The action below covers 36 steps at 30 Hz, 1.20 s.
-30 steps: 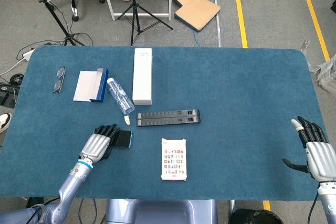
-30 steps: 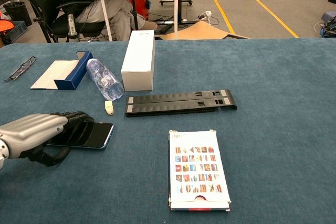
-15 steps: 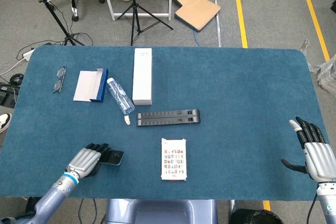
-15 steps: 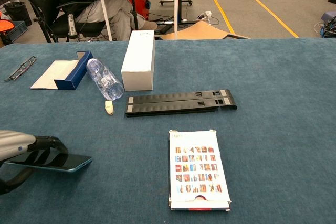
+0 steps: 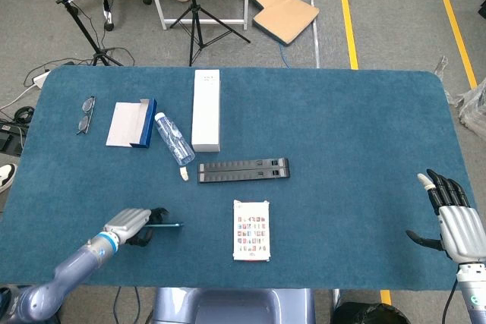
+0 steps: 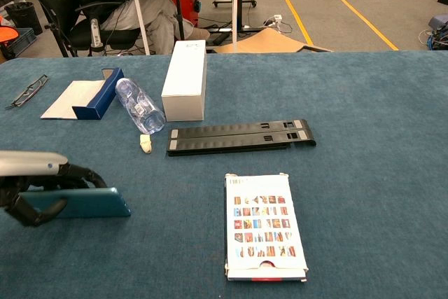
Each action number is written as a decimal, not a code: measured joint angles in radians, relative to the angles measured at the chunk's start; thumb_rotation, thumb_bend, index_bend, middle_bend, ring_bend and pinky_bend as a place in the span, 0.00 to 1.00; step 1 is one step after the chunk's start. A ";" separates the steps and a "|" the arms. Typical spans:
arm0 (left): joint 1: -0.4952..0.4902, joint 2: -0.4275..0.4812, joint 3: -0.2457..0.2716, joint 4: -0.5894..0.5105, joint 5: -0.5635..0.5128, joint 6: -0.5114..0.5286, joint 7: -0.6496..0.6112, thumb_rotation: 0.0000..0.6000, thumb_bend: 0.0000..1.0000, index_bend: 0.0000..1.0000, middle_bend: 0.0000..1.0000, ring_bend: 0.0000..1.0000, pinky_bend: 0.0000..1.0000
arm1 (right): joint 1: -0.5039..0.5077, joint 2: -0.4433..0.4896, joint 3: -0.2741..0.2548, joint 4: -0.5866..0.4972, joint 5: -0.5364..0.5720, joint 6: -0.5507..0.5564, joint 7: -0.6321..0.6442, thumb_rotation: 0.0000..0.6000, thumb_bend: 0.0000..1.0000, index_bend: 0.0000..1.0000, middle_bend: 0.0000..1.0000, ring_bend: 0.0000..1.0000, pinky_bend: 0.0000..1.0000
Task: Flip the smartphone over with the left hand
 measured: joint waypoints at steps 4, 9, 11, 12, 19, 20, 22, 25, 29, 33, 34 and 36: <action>-0.054 -0.013 -0.010 0.047 -0.066 0.003 -0.015 1.00 0.78 0.16 0.17 0.11 0.16 | 0.002 -0.003 0.000 0.004 0.006 -0.006 -0.003 1.00 0.00 0.00 0.00 0.00 0.00; -0.074 -0.069 -0.022 0.109 -0.082 0.081 -0.016 1.00 0.72 0.16 0.09 0.02 0.06 | 0.004 -0.006 0.001 0.008 0.013 -0.013 -0.003 1.00 0.00 0.00 0.00 0.00 0.00; -0.074 -0.096 -0.030 0.143 -0.068 0.116 -0.028 1.00 0.68 0.16 0.08 0.00 0.05 | 0.005 -0.006 0.002 0.009 0.016 -0.014 -0.002 1.00 0.00 0.00 0.00 0.00 0.00; -0.071 -0.103 -0.032 0.151 -0.055 0.125 -0.036 1.00 0.67 0.16 0.08 0.00 0.04 | 0.005 -0.006 0.003 0.010 0.017 -0.014 -0.001 1.00 0.00 0.00 0.00 0.00 0.00; -0.005 -0.091 -0.044 0.146 0.176 0.229 -0.127 1.00 0.33 0.11 0.03 0.00 0.04 | 0.004 -0.004 0.002 0.011 0.017 -0.015 0.010 1.00 0.00 0.00 0.00 0.00 0.00; 0.007 -0.087 -0.044 0.146 0.216 0.251 -0.140 1.00 0.25 0.07 0.02 0.00 0.03 | 0.004 -0.003 0.002 0.010 0.017 -0.015 0.011 1.00 0.00 0.00 0.00 0.00 0.00; 0.037 -0.074 -0.041 0.145 0.314 0.312 -0.171 1.00 0.15 0.02 0.00 0.00 0.01 | 0.003 -0.001 0.001 0.008 0.014 -0.012 0.014 1.00 0.00 0.00 0.00 0.00 0.00; 0.089 -0.044 -0.033 0.151 0.453 0.428 -0.210 1.00 0.08 0.00 0.00 0.00 0.00 | 0.001 0.001 0.000 0.002 0.005 -0.005 0.015 1.00 0.00 0.00 0.00 0.00 0.00; 0.174 0.006 -0.019 0.169 0.548 0.603 -0.205 1.00 0.00 0.00 0.00 0.00 0.00 | 0.000 0.002 -0.003 -0.003 -0.004 0.000 0.008 1.00 0.00 0.00 0.00 0.00 0.00; 0.270 0.032 -0.011 0.191 0.566 0.753 -0.132 1.00 0.00 0.00 0.00 0.00 0.00 | -0.001 0.002 -0.004 -0.007 -0.009 0.005 0.001 1.00 0.00 0.00 0.00 0.00 0.00; 0.301 0.038 -0.007 0.196 0.568 0.787 -0.113 1.00 0.00 0.00 0.00 0.00 0.00 | -0.002 0.003 -0.004 -0.010 -0.010 0.008 0.001 1.00 0.00 0.00 0.00 0.00 0.00; 0.340 0.049 0.002 0.201 0.571 0.820 -0.102 1.00 0.00 0.00 0.00 0.00 0.00 | -0.002 0.005 -0.004 -0.013 -0.012 0.010 0.007 1.00 0.00 0.00 0.00 0.00 0.00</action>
